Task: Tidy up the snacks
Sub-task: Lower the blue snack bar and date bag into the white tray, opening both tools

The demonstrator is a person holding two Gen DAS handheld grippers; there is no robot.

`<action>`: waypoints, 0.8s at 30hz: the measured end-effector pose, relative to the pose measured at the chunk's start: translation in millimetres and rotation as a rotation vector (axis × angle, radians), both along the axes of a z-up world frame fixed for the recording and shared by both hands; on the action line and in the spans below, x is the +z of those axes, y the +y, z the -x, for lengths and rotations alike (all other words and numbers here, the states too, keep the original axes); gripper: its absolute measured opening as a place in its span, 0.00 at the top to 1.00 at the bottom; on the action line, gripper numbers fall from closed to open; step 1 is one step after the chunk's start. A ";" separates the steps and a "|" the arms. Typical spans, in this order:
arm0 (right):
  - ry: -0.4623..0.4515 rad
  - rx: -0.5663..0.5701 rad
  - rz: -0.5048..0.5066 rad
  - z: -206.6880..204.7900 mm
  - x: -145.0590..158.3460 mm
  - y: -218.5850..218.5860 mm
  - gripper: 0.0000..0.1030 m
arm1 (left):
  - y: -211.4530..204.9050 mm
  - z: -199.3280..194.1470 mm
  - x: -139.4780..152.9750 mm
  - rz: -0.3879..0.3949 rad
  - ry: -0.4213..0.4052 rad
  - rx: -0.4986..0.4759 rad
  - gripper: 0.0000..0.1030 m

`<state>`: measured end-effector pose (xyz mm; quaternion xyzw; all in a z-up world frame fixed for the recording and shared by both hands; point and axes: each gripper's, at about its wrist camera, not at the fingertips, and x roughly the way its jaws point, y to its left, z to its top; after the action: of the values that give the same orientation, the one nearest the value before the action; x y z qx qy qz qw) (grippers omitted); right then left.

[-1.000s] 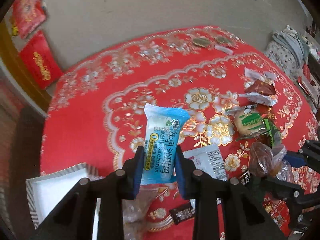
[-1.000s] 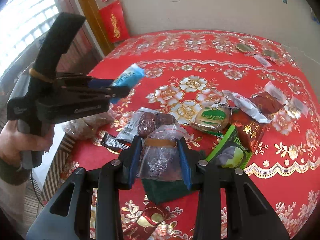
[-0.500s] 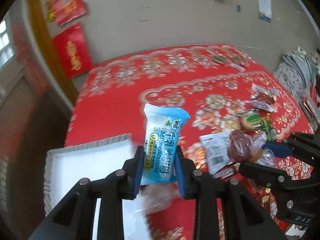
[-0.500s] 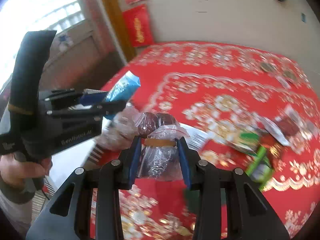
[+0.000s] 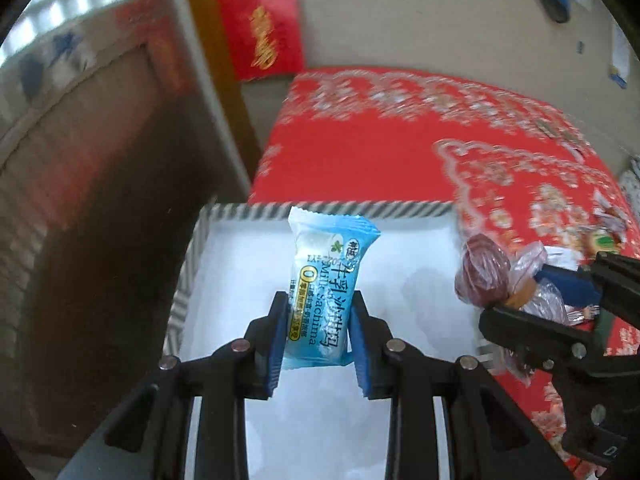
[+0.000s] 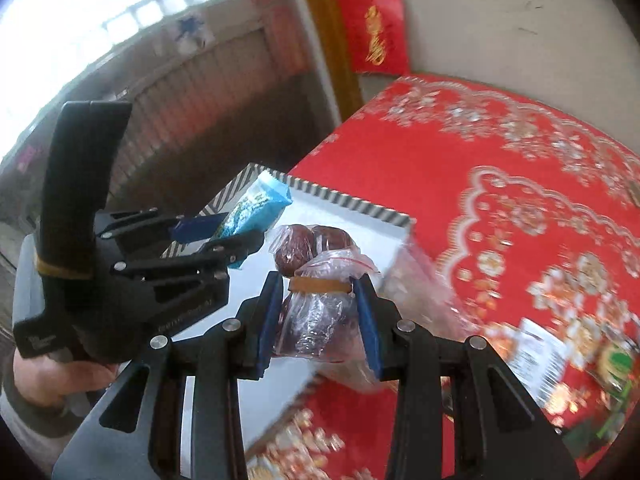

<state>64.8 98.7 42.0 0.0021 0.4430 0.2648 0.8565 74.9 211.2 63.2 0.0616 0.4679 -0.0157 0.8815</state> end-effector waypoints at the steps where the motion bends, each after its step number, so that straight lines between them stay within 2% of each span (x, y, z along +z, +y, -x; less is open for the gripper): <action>1: 0.008 0.003 0.011 -4.6 -5.5 7.5 0.65 | 4.5 -2.3 -3.9 0.001 0.008 0.011 0.69; 12: 0.084 0.016 0.077 -32.0 -47.8 43.4 0.66 | 28.9 -9.2 -30.2 -0.032 0.043 0.086 0.68; 14: 0.087 0.018 0.084 -33.7 -52.2 45.5 0.66 | 30.6 -9.6 -32.3 -0.041 0.046 0.094 0.65; 16: 0.082 0.020 0.068 -33.5 -52.5 45.0 0.65 | 32.6 -9.7 -33.7 -0.037 0.048 0.105 0.45; 19: 0.124 0.004 0.031 -36.0 -53.1 40.2 0.65 | 35.7 -8.1 -31.8 -0.039 0.030 0.126 0.26; 24: 0.129 -0.013 -0.010 -34.7 -47.8 33.5 0.65 | 34.9 -0.4 -21.8 -0.032 -0.005 0.158 0.11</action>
<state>99.4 132.2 -5.8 0.0265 0.4958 0.2609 0.8279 75.4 246.1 41.5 0.0389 0.4691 0.0616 0.8801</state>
